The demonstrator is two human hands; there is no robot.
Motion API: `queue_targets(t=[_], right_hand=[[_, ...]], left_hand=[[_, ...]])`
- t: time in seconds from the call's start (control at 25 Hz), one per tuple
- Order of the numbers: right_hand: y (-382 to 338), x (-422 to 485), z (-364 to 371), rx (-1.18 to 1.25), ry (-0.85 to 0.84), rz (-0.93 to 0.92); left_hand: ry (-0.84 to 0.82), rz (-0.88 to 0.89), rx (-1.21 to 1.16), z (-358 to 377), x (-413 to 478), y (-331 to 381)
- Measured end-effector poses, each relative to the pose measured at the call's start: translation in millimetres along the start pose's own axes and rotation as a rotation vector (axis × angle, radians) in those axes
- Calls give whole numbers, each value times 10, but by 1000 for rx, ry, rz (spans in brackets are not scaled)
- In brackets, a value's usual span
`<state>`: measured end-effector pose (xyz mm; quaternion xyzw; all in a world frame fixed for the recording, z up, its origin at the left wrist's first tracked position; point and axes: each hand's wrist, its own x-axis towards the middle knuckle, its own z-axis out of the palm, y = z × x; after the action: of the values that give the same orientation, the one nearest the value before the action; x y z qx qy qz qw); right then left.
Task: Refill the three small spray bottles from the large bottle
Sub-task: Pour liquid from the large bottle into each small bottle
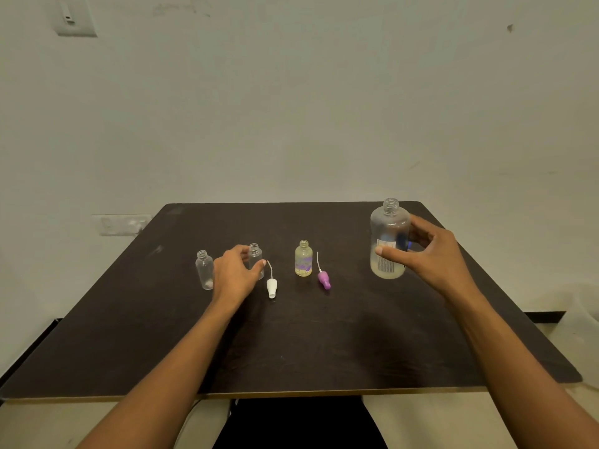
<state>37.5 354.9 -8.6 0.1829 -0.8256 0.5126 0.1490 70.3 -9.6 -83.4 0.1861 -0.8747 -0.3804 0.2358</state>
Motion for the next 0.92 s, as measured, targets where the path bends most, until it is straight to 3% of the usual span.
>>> queue_targets(t=[0.2,0.4,0.64,0.92], right_hand=[[4,17,4,-1,-6,3],[-219,66,-36,-44,10,-34],[-594,212,-139,-133,29,-135],[-867,341,-222,-310,37,-267]], left_hand=[[24,16,-56,-115,-38,107],[47,154,-203,-475,-113,600],[-9,323,-370,-728,-297,1274],[-88,362,-376,-740,-403,1531]])
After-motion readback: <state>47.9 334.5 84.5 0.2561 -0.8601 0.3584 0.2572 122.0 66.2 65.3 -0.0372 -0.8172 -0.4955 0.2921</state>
